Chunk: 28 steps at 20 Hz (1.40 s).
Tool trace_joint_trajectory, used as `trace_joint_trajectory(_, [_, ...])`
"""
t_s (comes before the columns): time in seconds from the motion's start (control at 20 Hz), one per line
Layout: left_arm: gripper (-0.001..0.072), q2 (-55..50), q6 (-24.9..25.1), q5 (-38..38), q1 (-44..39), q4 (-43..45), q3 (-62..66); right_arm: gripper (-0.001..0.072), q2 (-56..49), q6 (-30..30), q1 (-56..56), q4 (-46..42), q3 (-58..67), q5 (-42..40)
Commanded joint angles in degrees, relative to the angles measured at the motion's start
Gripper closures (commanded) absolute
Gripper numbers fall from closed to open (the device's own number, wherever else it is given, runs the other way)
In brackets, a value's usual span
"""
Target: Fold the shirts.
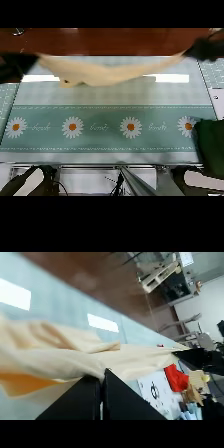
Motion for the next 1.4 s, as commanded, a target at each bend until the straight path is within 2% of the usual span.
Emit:
trace_joint_trajectory(0.0, [0.0682, 4.59, -11.15, 1.97, 1.31, 12.24, 23.74, 0.0691, 5.55, 6.45, 0.20, -11.85, 24.37, 2.12])
trace_joint_trajectory(0.15, [0.0682, 8.17, -22.47, 0.85, 1.36, 32.48, 40.39, 0.0691, 16.55, 5.22, 0.20, -13.94, 25.05, 2.89])
trace_joint_trajectory(0.2, [0.0682, 9.60, -24.24, -0.09, 1.46, 37.03, 43.95, 0.0691, 20.13, 4.98, 0.20, -14.34, 25.05, 5.11])
trace_joint_trajectory(0.35, [0.0682, 16.06, -25.20, -3.78, 1.44, 49.18, 50.88, 0.0691, 29.57, 5.86, 0.20, -17.81, 25.05, 7.54])
trace_joint_trajectory(0.55, [0.0682, 26.64, -26.51, -7.52, 0.44, 61.86, 51.17, 0.0691, 38.29, 7.41, 0.22, -21.27, 25.05, 9.20])
trace_joint_trajectory(0.7, [0.0681, 31.30, -26.71, -5.33, -4.31, 62.47, 50.56, 0.0691, 41.03, 8.11, 0.22, -22.01, 25.05, 10.73])
trace_joint_trajectory(0.85, [0.0682, 31.89, -30.58, -9.31, -5.81, 66.31, 50.27, 0.0691, 41.59, 8.81, 0.22, -22.49, 22.18, 11.34])
trace_joint_trajectory(1.0, [0.0682, 31.78, -33.77, -11.26, -5.11, 64.85, 41.86, 0.0691, 41.70, 9.70, 0.22, -19.85, 10.51, 12.37])
trace_joint_trajectory(1.15, [0.0682, 30.64, -34.84, -10.45, -5.14, 60.28, 26.47, 0.0691, 41.20, 8.04, 0.22, -14.67, -5.40, 9.40])
trace_joint_trajectory(1.25, [0.0681, 28.61, -34.38, -6.10, -5.14, 56.19, 15.21, 0.0691, 39.58, 5.60, 0.22, -10.82, -15.39, 5.33])
trace_joint_trajectory(1.35, [0.0681, 24.68, -32.13, 2.47, -5.60, 53.42, 5.51, 0.0691, 36.06, 2.21, 0.22, -7.50, -23.45, -1.62])
